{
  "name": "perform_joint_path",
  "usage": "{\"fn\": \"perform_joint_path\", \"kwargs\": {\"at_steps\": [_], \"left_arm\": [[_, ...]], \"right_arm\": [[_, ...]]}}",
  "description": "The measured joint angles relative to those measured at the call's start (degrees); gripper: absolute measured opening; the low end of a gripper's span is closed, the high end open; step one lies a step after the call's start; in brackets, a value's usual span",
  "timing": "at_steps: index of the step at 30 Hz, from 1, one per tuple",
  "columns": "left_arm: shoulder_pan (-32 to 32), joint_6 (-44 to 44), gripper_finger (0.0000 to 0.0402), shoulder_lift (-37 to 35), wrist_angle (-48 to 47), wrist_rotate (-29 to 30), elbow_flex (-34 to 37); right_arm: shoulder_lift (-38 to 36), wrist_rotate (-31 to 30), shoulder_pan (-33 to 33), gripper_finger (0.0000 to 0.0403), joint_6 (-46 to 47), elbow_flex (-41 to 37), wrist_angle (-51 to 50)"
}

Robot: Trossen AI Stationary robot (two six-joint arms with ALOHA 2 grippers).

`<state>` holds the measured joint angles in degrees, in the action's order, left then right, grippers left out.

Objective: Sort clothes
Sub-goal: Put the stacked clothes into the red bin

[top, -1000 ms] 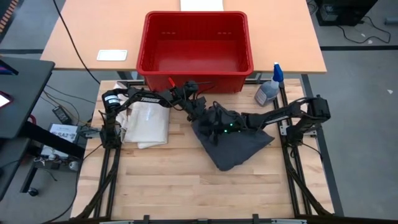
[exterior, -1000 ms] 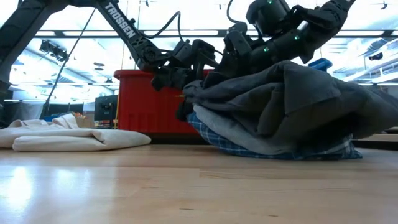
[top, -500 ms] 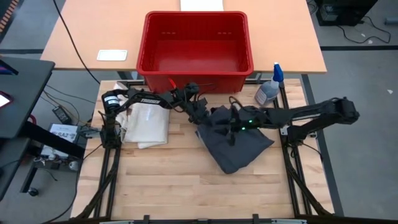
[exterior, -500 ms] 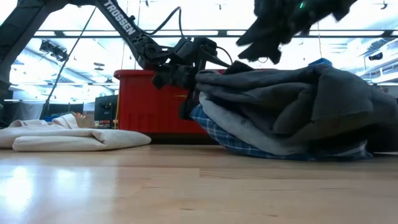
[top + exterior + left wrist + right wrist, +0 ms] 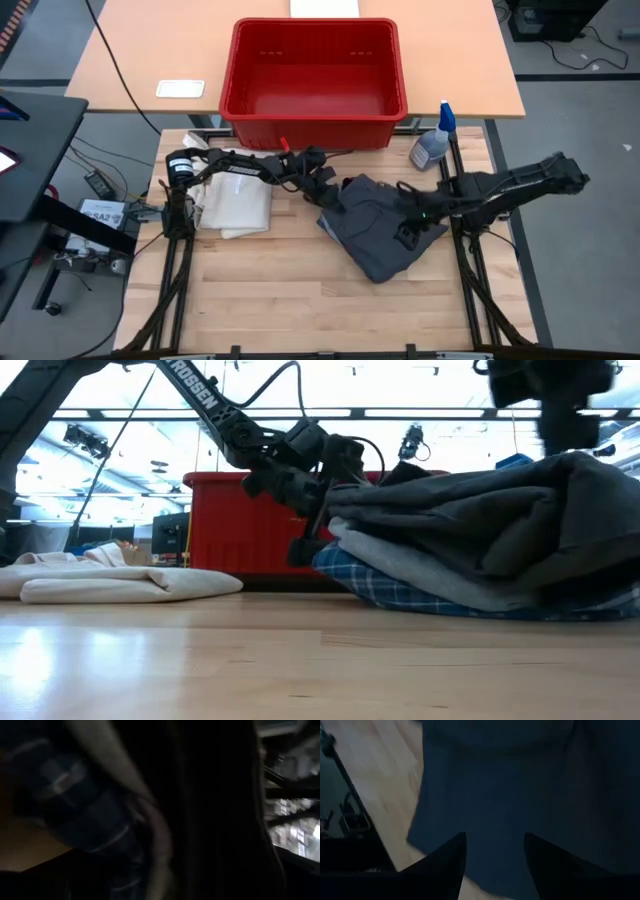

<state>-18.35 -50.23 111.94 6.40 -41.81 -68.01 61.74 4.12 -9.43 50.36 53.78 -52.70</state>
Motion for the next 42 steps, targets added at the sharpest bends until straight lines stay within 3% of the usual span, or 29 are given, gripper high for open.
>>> {"fn": "perform_joint_path", "kwargs": {"at_steps": [6, 9, 12, 16, 17, 22, 27, 35, 38, 42], "left_arm": [[0.45, 1.23, 0.0392, 2.13, 0.53, 3.46, -0.02], [1.51, 2.81, 0.0356, 4.2, 1.28, 2.45, -0.02], [2.13, 3.41, 0.0262, 5.75, 2.36, -0.22, -0.02], [1.72, 6.41, 0.0072, 6.1, 2.67, -0.98, -0.02], [1.25, 6.51, 0.005, 6.1, 2.83, -1.1, -0.02], [-3.14, 6.71, 0.0053, 5.87, 1.66, -3.33, 0.0], [-9.38, 12.27, 0.0053, 1.92, -5.91, -2.07, 0.07], [-16.04, 22.71, 0.0053, -0.39, -22.23, -3.3, -0.13], [-16.29, 28.32, 0.0053, -0.55, -30.3, -3.9, -0.13], [-15.8, 35.27, 0.0053, -0.57, -37.97, -3.06, -0.19]], "right_arm": [[1.56, -5.22, -6.63, 0.0208, 6.54, 0.0, -2.93], [2.06, -6.61, -7.11, 0.0208, 7.79, 0.0, -2.09], [2.09, -6.62, -6.99, 0.0208, 8.83, 0.0, -2.17], [1.75, -5.65, -6.99, 0.0208, 10.43, 0.0, -2.2], [1.41, -5.49, -7.02, 0.0208, 11.24, 0.0, -2.2], [-2.28, -5.84, -8.44, 0.0208, 18.52, 0.0, -2.2], [-5.74, -9.75, -12.94, 0.0208, 28.07, 0.02, -1.8], [-3.95, -22.4, -16.54, 0.0209, 46.3, -9.85, 1.11], [-3.72, -25.28, -15.48, 0.0211, 52.32, -16.64, 10.49], [-3.72, -29.03, -13.6, 0.022, 57.26, -26.95, 31.48]]}}
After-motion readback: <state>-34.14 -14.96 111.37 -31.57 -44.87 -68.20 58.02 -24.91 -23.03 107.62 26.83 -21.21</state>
